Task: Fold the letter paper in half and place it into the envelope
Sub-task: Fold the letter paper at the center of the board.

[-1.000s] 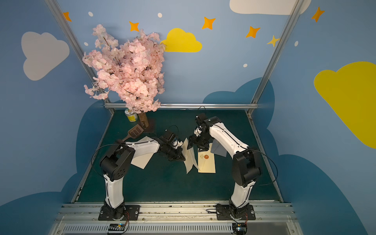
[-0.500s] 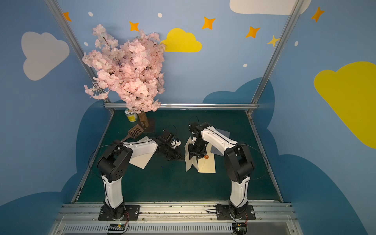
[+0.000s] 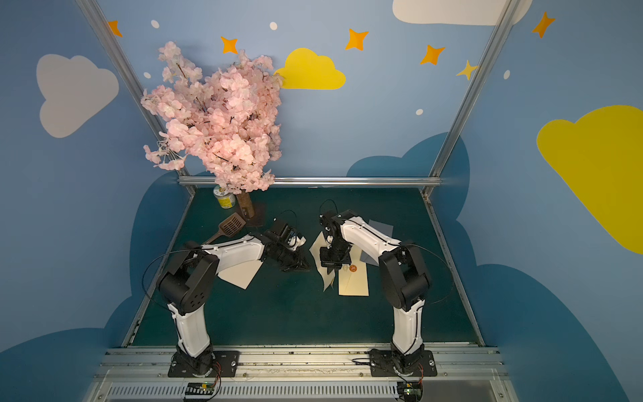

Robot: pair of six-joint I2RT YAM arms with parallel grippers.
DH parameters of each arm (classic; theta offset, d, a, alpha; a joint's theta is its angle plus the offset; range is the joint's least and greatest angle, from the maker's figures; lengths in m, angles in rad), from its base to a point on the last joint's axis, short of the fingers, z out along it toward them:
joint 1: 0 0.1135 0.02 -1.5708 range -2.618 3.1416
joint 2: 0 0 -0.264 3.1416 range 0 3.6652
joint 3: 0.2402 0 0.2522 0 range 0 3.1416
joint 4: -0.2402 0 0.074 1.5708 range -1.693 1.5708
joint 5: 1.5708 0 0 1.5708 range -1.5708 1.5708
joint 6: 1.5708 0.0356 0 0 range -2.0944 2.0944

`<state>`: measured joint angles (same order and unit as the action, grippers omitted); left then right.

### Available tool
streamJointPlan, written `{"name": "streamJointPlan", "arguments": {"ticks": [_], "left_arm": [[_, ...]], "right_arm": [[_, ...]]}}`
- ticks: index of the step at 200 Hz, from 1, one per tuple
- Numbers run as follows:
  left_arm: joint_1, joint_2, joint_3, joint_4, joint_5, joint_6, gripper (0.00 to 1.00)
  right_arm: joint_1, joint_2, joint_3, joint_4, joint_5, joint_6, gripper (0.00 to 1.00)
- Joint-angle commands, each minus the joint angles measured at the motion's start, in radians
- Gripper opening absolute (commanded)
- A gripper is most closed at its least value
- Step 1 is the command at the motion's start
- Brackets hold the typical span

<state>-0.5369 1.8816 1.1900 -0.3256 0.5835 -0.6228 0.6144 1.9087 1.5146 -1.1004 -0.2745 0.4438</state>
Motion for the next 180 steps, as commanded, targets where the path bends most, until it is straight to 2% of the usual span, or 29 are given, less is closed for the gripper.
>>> {"name": "streamJointPlan", "arguments": {"ticks": [1, 20, 28, 42, 58, 70, 80, 105, 123, 132, 144, 152, 163, 170, 180], "left_arm": [[0.015, -0.051, 0.055, -0.078, -0.021, 0.054, 0.19], [0.026, -0.066, 0.089, -0.109, -0.029, 0.071, 0.32], [0.031, -0.071, 0.105, -0.119, -0.031, 0.074, 0.42], [0.038, -0.079, 0.135, -0.139, -0.046, 0.074, 0.68], [0.041, -0.085, 0.164, -0.149, -0.059, 0.072, 0.82], [0.042, -0.08, 0.183, -0.144, -0.057, 0.065, 0.83], [0.044, -0.068, 0.195, -0.14, -0.054, 0.058, 0.83], [0.048, -0.028, 0.218, -0.117, -0.038, 0.042, 0.83], [0.049, -0.002, 0.223, -0.096, -0.031, 0.029, 0.83], [0.049, 0.008, 0.223, -0.086, -0.026, 0.024, 0.83], [0.049, 0.018, 0.224, -0.077, -0.022, 0.018, 0.83], [0.049, 0.024, 0.223, -0.072, -0.021, 0.015, 0.83], [0.049, 0.031, 0.221, -0.066, -0.018, 0.009, 0.83], [0.048, 0.033, 0.221, -0.06, -0.015, 0.008, 0.83], [0.048, 0.037, 0.22, -0.056, -0.013, 0.006, 0.83]], "right_arm": [[-0.013, -0.063, -0.018, 0.021, -0.044, -0.013, 0.0], [-0.026, -0.084, -0.038, 0.048, -0.108, -0.014, 0.0], [-0.031, -0.092, -0.042, 0.055, -0.132, -0.017, 0.0], [-0.039, -0.106, -0.048, 0.061, -0.175, -0.031, 0.0], [-0.045, -0.122, -0.057, 0.067, -0.208, -0.045, 0.0], [-0.047, -0.14, -0.072, 0.083, -0.234, -0.053, 0.0], [-0.048, -0.153, -0.084, 0.091, -0.254, -0.06, 0.07], [-0.05, -0.178, -0.115, 0.114, -0.292, -0.061, 0.13], [-0.05, -0.188, -0.132, 0.126, -0.32, -0.061, 0.1], [-0.05, -0.196, -0.137, 0.128, -0.322, -0.062, 0.0], [-0.051, -0.206, -0.142, 0.132, -0.326, -0.062, 0.0], [-0.051, -0.211, -0.144, 0.131, -0.333, -0.065, 0.06], [-0.054, -0.216, -0.145, 0.126, -0.337, -0.066, 0.21], [-0.054, -0.222, -0.145, 0.125, -0.338, -0.068, 0.21], [-0.056, -0.231, -0.146, 0.123, -0.338, -0.07, 0.15]]}}
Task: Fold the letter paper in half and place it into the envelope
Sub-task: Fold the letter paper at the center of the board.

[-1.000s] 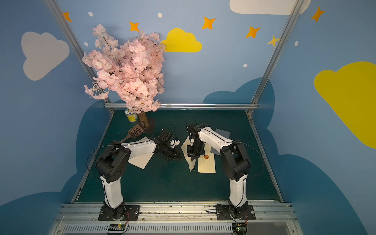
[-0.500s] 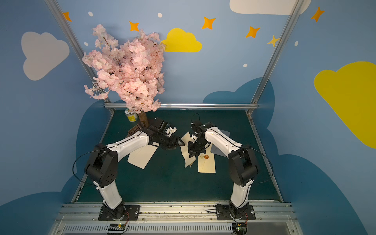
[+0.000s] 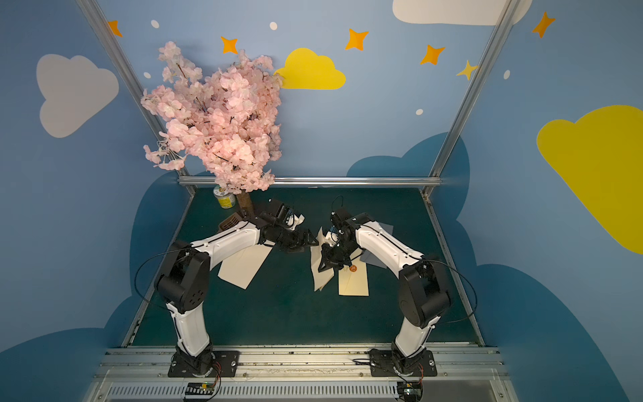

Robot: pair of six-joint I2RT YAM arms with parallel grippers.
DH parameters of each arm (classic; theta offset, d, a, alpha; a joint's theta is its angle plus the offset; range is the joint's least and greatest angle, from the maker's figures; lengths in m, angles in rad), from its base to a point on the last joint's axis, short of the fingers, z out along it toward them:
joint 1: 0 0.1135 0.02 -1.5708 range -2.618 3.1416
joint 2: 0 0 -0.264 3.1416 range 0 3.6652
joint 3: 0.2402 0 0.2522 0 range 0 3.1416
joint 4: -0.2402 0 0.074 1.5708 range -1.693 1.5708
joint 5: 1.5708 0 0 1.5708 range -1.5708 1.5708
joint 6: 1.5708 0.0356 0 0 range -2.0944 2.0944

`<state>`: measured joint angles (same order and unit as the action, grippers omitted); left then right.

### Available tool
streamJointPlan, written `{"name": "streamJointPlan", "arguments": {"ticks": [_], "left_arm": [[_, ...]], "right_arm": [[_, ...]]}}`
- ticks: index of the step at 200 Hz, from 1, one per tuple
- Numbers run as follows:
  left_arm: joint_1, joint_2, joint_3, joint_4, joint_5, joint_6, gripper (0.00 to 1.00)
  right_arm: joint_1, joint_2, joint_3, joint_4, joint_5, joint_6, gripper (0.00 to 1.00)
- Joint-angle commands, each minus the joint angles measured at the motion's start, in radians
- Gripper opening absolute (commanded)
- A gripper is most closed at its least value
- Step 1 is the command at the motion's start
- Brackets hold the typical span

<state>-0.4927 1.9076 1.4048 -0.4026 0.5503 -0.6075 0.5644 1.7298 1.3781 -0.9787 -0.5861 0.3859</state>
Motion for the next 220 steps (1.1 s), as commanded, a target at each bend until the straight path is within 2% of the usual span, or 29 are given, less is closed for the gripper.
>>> {"name": "streamJointPlan", "arguments": {"ticks": [1, 9, 25, 47, 56, 66, 71, 87, 109, 121, 135, 147, 161, 186, 220], "left_arm": [[0.004, 0.011, 0.006, 0.021, 0.02, -0.009, 0.83], [0.005, 0.014, 0.006, 0.022, 0.02, -0.008, 0.83], [0.005, 0.017, 0.006, 0.021, 0.022, -0.008, 0.83], [0.003, 0.017, 0.002, 0.021, 0.022, -0.009, 0.83], [0.004, 0.015, -0.002, 0.02, 0.022, -0.008, 0.83], [0.005, 0.01, -0.008, 0.02, 0.022, -0.007, 0.82], [0.004, 0.008, -0.011, 0.02, 0.021, -0.008, 0.83], [0.003, 0.001, -0.025, 0.022, 0.022, -0.007, 0.82], [0.003, -0.008, -0.05, 0.034, 0.023, -0.013, 0.82], [0.003, -0.014, -0.063, 0.039, 0.022, -0.016, 0.82], [0.003, -0.023, -0.081, 0.048, 0.022, -0.019, 0.82], [0.002, -0.029, -0.09, 0.05, 0.022, -0.02, 0.82], [0.003, -0.036, -0.101, 0.055, 0.022, -0.02, 0.83], [0.002, -0.039, -0.113, 0.059, 0.026, -0.021, 0.83], [0.001, -0.034, -0.119, 0.067, 0.036, -0.021, 0.82]], "right_arm": [[-0.006, -0.052, -0.01, 0.002, -0.027, -0.012, 0.15], [-0.008, -0.058, -0.012, 0.002, -0.03, -0.014, 0.14], [-0.01, -0.062, -0.011, -0.009, -0.032, -0.016, 0.25], [-0.012, -0.068, -0.015, -0.023, -0.023, -0.018, 0.26], [-0.012, -0.064, -0.011, -0.042, -0.014, -0.024, 0.31], [-0.012, -0.061, -0.006, -0.069, 0.019, -0.025, 0.42], [-0.012, -0.059, -0.004, -0.08, 0.04, -0.025, 0.43], [-0.013, -0.042, 0.003, -0.115, 0.106, -0.022, 0.33], [-0.016, -0.003, 0.014, -0.134, 0.165, -0.011, 0.09], [-0.015, 0.02, 0.026, -0.145, 0.184, -0.008, 0.04], [-0.013, 0.04, 0.038, -0.156, 0.195, -0.011, 0.04], [-0.012, 0.046, 0.048, -0.169, 0.206, -0.019, 0.11], [-0.008, 0.024, 0.05, -0.173, 0.235, -0.021, 0.32], [-0.005, -0.026, 0.051, -0.174, 0.249, -0.025, 0.54], [0.011, -0.072, 0.071, -0.195, 0.282, -0.016, 0.71]]}}
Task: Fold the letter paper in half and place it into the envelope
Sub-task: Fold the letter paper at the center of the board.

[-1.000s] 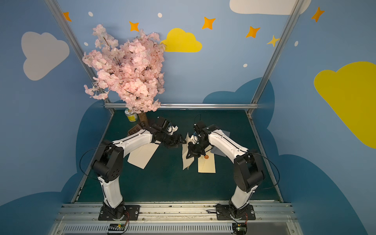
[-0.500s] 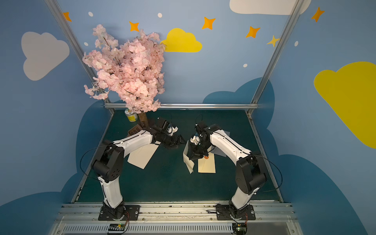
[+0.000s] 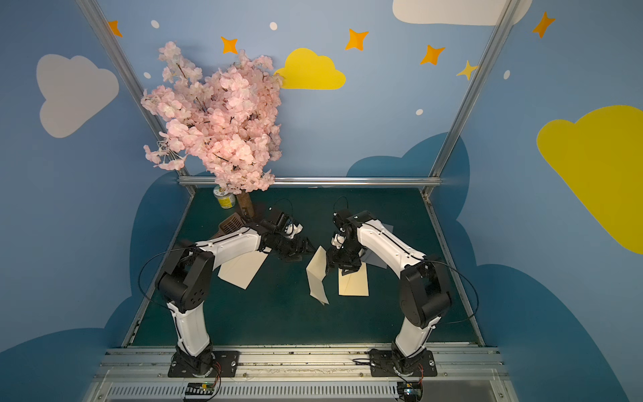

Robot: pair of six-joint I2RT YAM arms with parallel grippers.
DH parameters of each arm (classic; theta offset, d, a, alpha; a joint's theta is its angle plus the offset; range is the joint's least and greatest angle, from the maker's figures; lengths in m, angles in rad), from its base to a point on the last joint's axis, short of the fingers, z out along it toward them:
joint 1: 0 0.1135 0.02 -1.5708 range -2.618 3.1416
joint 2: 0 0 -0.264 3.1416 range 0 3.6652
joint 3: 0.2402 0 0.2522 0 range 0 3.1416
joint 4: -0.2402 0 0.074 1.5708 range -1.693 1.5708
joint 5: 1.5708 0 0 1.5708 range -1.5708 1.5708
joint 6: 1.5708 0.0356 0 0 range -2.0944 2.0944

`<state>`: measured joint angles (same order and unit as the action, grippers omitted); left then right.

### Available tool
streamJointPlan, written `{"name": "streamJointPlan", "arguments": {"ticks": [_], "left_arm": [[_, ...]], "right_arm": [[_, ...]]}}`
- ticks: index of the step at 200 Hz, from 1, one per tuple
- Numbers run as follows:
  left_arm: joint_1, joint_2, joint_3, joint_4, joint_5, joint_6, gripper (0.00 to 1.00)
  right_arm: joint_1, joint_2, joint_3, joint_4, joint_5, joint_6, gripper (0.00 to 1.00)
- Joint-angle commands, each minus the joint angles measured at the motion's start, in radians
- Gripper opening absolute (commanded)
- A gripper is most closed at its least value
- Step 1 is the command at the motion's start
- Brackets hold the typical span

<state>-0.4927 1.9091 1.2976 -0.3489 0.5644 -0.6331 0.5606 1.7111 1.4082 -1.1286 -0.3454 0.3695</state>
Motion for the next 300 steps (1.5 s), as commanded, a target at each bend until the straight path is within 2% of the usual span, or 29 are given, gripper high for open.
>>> {"name": "streamJointPlan", "arguments": {"ticks": [1, 43, 79, 116, 177, 191, 209, 300], "left_arm": [[0.0, -0.036, -0.012, 0.013, 0.022, 0.004, 0.82], [-0.014, -0.034, -0.033, 0.049, 0.039, -0.025, 0.82], [-0.042, -0.037, -0.08, 0.133, 0.055, -0.096, 0.82], [-0.044, -0.046, -0.152, 0.22, 0.078, -0.146, 0.76], [-0.045, -0.113, -0.203, 0.189, 0.09, -0.093, 0.51], [-0.044, -0.124, -0.217, 0.198, 0.094, -0.094, 0.49], [-0.045, -0.134, -0.238, 0.232, 0.107, -0.101, 0.39], [-0.044, -0.139, -0.289, 0.341, 0.215, -0.106, 0.17]], "right_arm": [[0.015, -0.052, 0.042, -0.046, 0.044, 0.0, 0.72], [0.047, -0.052, 0.067, -0.077, 0.125, 0.02, 0.81], [0.053, -0.061, 0.023, -0.052, 0.132, 0.035, 0.83], [0.051, -0.065, 0.006, -0.031, 0.137, 0.034, 0.83], [0.033, -0.041, -0.035, 0.055, 0.022, 0.034, 0.83], [0.025, -0.03, -0.053, 0.084, -0.011, 0.033, 0.85], [0.004, -0.026, -0.089, 0.128, -0.05, 0.037, 0.86], [-0.083, -0.08, -0.203, 0.226, -0.129, 0.044, 0.87]]}}
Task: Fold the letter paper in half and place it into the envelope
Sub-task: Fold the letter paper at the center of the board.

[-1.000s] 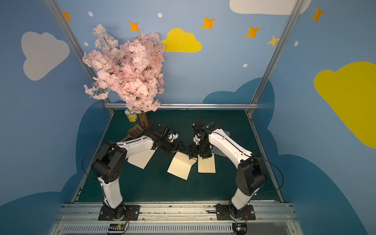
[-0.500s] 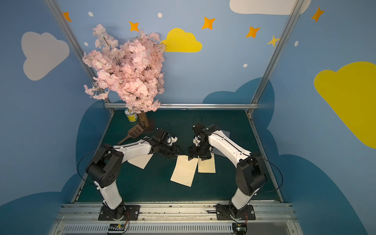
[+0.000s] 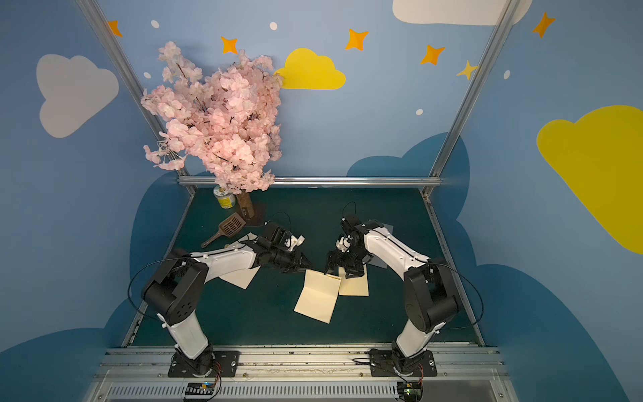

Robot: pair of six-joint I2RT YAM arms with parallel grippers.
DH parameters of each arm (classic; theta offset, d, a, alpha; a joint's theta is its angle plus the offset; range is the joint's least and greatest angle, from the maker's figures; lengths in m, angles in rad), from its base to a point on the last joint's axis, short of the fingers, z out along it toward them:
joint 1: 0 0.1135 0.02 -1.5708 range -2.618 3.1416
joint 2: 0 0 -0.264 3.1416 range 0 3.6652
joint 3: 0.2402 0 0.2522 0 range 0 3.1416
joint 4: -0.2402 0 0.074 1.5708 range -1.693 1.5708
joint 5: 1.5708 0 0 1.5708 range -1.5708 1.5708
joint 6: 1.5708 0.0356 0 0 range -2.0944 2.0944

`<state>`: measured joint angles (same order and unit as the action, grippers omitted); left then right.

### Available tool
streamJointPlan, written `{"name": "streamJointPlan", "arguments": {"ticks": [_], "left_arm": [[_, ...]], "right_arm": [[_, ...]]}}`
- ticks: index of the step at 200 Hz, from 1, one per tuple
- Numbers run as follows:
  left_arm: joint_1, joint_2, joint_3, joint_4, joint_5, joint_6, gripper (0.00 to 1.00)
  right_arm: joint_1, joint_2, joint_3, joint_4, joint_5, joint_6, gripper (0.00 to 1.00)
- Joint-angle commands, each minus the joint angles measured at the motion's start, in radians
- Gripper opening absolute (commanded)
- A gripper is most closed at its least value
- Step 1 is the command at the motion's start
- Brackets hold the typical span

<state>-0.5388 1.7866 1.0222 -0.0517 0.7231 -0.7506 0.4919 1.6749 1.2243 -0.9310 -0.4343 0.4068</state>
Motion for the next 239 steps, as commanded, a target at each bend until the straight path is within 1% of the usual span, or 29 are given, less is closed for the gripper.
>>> {"name": "streamJointPlan", "arguments": {"ticks": [1, 20, 79, 106, 146, 171, 181, 193, 211, 223, 239], "left_arm": [[0.002, -0.017, -0.014, 0.045, 0.057, 0.012, 0.17], [0.002, -0.028, -0.021, 0.046, 0.064, 0.021, 0.14], [0.003, -0.029, -0.027, 0.05, 0.068, 0.018, 0.14], [0.002, -0.021, -0.021, 0.05, 0.072, 0.019, 0.14], [0.004, -0.01, -0.003, 0.042, 0.076, 0.023, 0.14], [0.003, -0.005, 0.007, 0.036, 0.076, 0.025, 0.14], [0.004, -0.003, 0.01, 0.035, 0.074, 0.024, 0.15], [0.003, 0.0, 0.017, 0.03, 0.073, 0.026, 0.15], [0.011, -0.003, 0.036, -0.01, 0.053, 0.046, 0.18], [0.024, -0.018, 0.065, -0.094, 0.003, 0.081, 0.26], [0.048, -0.052, 0.11, -0.228, -0.094, 0.124, 0.48]], "right_arm": [[-0.015, -0.045, -0.02, 0.029, -0.04, 0.006, 0.87], [-0.024, -0.044, -0.032, 0.049, -0.071, 0.014, 0.87], [-0.017, -0.09, -0.082, 0.129, -0.164, -0.024, 0.88], [0.01, -0.067, -0.057, 0.105, -0.151, -0.076, 0.88], [0.055, -0.002, -0.018, 0.059, -0.079, -0.148, 0.88], [0.083, 0.03, 0.003, 0.034, -0.024, -0.177, 0.83], [0.087, 0.038, 0.009, 0.032, -0.011, -0.183, 0.77], [0.09, 0.05, 0.013, 0.026, 0.007, -0.185, 0.65], [0.091, 0.06, 0.018, 0.024, 0.031, -0.18, 0.43], [0.091, 0.065, 0.027, 0.021, 0.04, -0.177, 0.27], [0.092, 0.072, 0.039, 0.013, 0.047, -0.171, 0.07]]}}
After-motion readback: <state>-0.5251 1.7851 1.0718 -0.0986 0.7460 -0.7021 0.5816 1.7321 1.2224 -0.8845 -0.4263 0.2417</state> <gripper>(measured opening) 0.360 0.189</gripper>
